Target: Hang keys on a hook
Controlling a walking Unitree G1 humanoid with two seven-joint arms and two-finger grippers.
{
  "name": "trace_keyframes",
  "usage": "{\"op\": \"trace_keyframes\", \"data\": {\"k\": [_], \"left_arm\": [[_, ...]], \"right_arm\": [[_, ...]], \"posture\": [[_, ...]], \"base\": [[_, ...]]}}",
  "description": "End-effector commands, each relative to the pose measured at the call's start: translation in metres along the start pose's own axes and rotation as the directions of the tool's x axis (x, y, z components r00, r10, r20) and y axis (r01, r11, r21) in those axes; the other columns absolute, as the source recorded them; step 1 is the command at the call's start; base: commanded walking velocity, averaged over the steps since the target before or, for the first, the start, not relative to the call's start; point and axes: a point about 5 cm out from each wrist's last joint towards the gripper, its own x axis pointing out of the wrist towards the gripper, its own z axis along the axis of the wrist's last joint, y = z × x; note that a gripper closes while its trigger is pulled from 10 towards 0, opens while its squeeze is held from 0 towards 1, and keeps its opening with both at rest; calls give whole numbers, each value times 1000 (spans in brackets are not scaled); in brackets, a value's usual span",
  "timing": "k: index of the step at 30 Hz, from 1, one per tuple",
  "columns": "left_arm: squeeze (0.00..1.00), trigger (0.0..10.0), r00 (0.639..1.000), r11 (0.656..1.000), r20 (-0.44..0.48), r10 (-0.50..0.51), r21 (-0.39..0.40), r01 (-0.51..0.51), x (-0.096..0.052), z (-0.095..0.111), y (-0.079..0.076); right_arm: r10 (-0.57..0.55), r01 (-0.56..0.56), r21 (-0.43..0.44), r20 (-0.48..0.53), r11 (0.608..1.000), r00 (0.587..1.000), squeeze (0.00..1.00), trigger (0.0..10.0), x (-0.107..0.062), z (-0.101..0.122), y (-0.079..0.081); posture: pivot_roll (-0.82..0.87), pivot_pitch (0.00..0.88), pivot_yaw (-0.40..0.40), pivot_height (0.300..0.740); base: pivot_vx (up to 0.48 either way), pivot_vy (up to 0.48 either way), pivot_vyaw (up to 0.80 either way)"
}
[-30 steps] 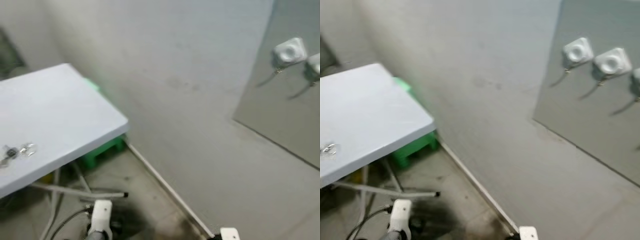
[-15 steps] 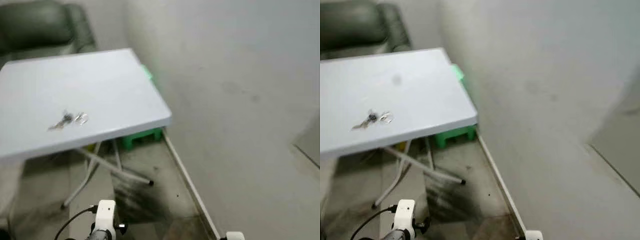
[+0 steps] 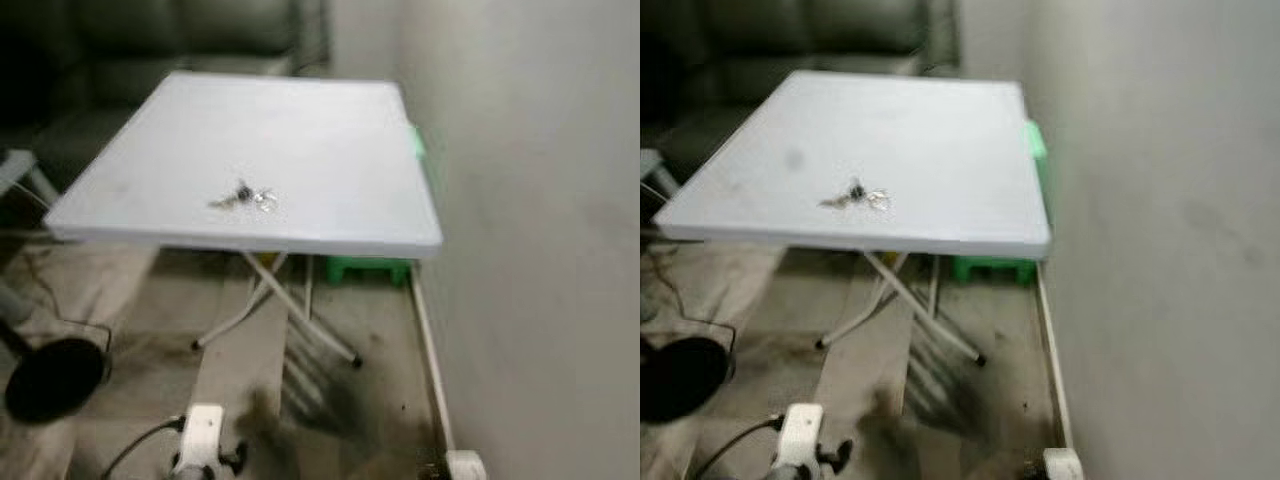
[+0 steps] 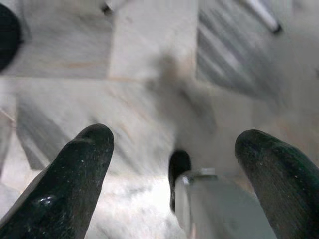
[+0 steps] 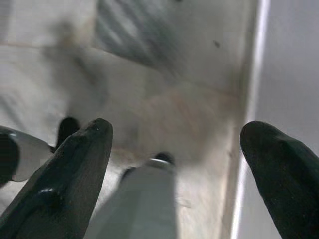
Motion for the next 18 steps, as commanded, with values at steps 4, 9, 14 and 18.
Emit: {"op": "trace_keyframes", "data": {"k": [4,9,14,18], "left_arm": [[0,10000,1000,1000,2,-23,6,23,1,2,-8],[0,10000,1000,1000,4,-25,9,25,1,1,-8],[0,10000,1000,1000,6,-26,11,25,1,2,-7],[0,10000,1000,1000,9,-27,13,27,1,3,-7]], "right_arm": [[-36,37,26,-34,999,999,0,10000,-4,-11,-12],[-40,41,20,-40,999,998,0,10000,-5,-13,-12],[-38,39,24,-40,999,998,0,10000,-5,-13,-11],[-40,41,25,-40,999,998,0,10000,-5,-13,-11]], "posture": [[-32,0,-10,740],[-32,0,-8,740],[-32,0,-7,740],[-32,0,-7,740]], "base": [[0,0,0],[0,61,0],[0,350,0],[0,462,0]]}}
